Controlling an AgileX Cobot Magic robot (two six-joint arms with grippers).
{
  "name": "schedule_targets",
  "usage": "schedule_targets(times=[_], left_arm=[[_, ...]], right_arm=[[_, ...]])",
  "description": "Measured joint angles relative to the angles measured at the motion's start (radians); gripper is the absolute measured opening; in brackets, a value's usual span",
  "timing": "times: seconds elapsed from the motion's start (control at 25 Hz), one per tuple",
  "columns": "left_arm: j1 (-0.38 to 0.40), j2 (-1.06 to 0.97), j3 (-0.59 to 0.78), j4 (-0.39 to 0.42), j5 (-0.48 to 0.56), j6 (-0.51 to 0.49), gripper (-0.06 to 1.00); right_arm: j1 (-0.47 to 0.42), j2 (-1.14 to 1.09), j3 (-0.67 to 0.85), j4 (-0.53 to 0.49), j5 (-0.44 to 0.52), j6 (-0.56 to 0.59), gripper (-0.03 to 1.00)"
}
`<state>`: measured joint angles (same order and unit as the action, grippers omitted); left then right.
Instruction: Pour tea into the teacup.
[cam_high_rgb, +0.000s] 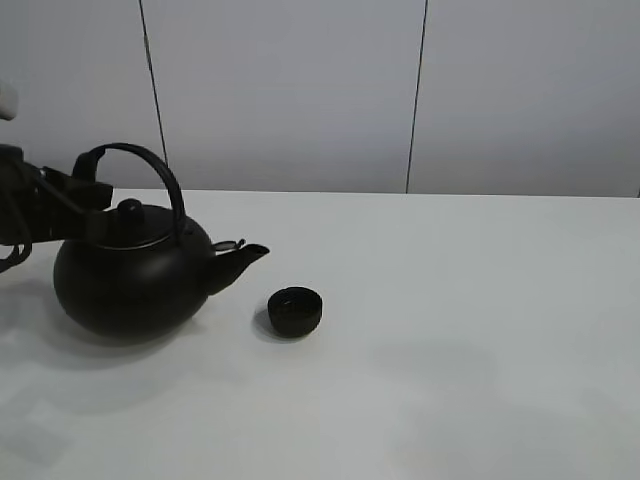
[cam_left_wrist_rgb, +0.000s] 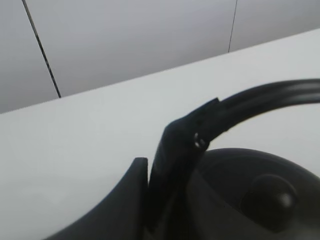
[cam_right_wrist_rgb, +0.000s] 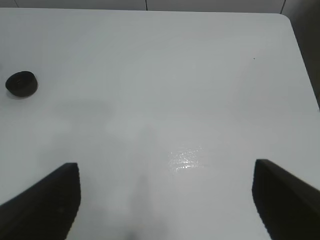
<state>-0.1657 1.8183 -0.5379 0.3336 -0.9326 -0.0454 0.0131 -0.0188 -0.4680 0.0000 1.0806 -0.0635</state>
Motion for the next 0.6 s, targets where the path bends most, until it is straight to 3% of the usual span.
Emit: schedule_targets(times=[0.16,0.6], left_arm=[[0.000,0.000,0.000,-0.049,-0.046,-0.001,0.12],[0.000,0.070,0.042,-0.072,-0.076,-0.008,0.12]], right_arm=[[0.000,0.000,0.000,0.000,0.000,0.000,0.64],[0.000,0.000,0.000,0.000,0.001,0.000,0.64]])
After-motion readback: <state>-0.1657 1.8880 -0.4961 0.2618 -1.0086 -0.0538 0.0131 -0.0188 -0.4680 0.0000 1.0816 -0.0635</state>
